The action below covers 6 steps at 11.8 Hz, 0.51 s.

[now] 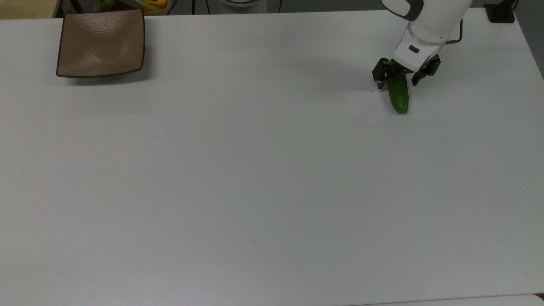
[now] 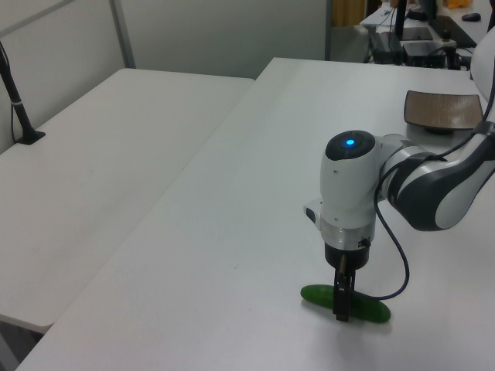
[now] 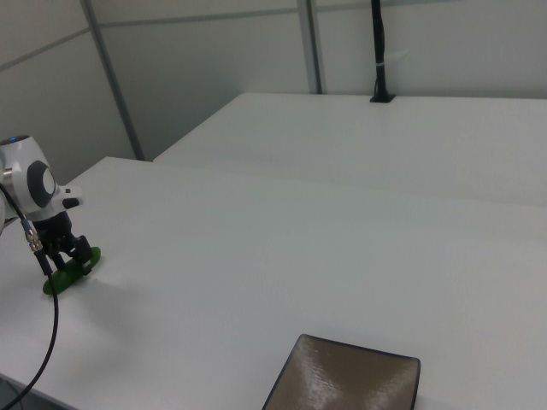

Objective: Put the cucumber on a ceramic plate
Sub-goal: 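Lower the gripper around the cucumber and close on it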

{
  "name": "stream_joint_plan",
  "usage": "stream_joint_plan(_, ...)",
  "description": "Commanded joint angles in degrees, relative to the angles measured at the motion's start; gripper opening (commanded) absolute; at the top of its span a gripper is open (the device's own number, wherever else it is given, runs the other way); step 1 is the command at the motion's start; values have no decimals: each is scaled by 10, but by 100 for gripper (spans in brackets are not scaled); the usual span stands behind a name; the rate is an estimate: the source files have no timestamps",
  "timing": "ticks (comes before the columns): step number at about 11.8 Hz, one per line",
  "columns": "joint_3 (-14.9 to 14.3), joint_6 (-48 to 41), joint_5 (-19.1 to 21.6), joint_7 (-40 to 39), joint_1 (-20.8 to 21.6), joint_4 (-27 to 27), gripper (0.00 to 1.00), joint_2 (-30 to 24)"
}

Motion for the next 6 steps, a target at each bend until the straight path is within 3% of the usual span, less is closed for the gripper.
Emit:
stream_joint_plan(1,4,2,-40,51,-1,8,34,2)
stream_joint_plan(2,5,3,-47,52,-1,7,30,3)
stream_joint_plan(6,6,-17,-48,52,-15,7,29,-16)
